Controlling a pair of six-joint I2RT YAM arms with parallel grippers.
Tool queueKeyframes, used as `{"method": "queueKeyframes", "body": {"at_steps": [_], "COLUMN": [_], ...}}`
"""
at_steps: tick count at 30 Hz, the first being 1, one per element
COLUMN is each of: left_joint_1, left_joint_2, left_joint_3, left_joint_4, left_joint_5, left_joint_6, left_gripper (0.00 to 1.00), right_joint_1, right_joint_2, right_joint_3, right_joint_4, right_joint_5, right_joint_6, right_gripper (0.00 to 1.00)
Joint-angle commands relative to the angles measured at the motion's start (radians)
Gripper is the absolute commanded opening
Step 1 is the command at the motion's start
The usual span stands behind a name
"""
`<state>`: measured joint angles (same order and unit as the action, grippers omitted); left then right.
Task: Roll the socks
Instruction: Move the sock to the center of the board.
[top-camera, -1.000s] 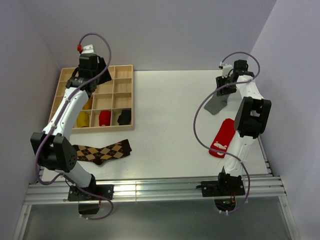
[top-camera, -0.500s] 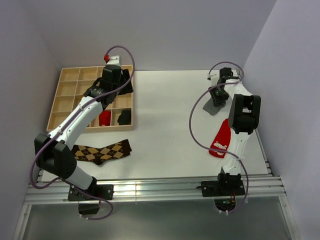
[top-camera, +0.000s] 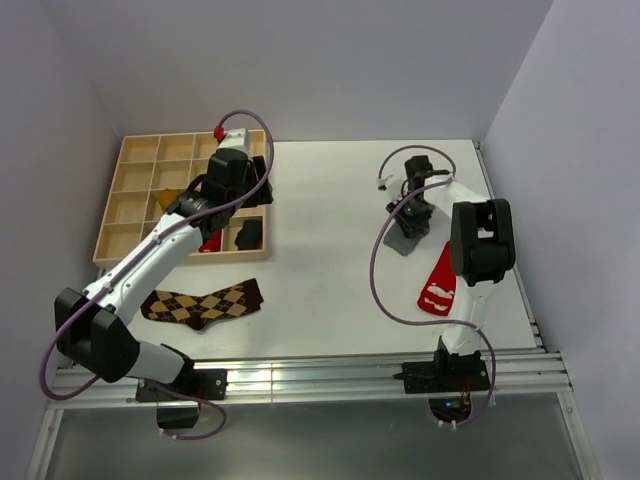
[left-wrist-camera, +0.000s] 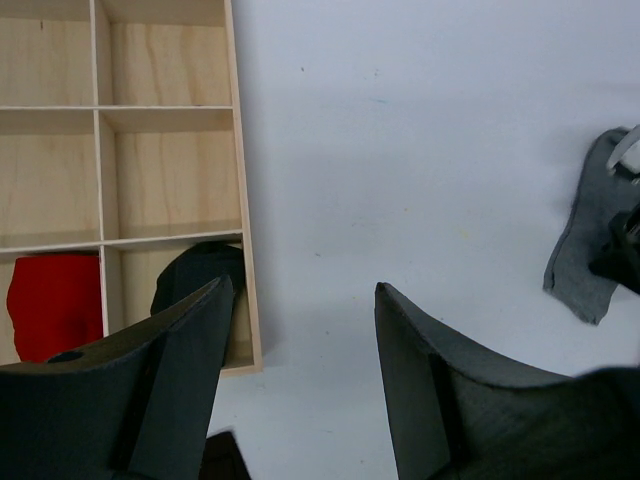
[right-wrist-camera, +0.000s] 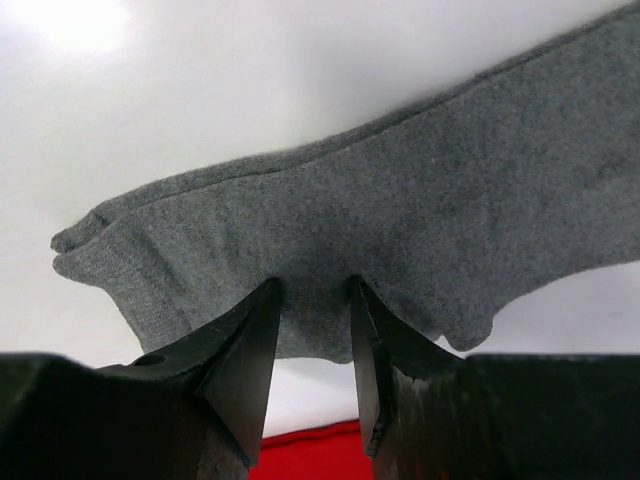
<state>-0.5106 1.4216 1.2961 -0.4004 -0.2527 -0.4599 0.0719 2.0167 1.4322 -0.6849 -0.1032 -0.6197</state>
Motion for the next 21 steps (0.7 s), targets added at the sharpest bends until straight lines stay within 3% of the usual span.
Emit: {"method": "queueKeyframes", "body": {"at_steps": [1,9,16,21], "left_joint_1": [-0.016,-0.04,-0.08,-0.094], "left_joint_2": [-0.078,-0.171,-0.213,-0.233], "left_joint_3": [-0.015,-0.064,-0.104,-0.126], "left_joint_4": [0.035,0.021,0.009,0.021], "left_joint_5": [-0.022,-0.037,-0.06,-0.068], "left_joint_6": [-0.036,-0.071,-0.094,-0.094], "left_gripper": [0.64,0.64,0.64,0.64], "right_joint_1": [0.057,0.195,0.265,0.289], "right_joint_2": [-0.087,-0.245,-0.279,-0.309], "right_joint_3": [-0.107,-0.314,-0.3,-0.291], "right_joint_4": [-0.074,-0.085,-0.114,-0.059], "right_joint_5": [-0.058,-0.109,-0.206,-0.182], "right_joint_6": [-0.087,-0.173,-0.169,-0.131], "right_gripper": [0.42,0.43,0.43,0.47]}}
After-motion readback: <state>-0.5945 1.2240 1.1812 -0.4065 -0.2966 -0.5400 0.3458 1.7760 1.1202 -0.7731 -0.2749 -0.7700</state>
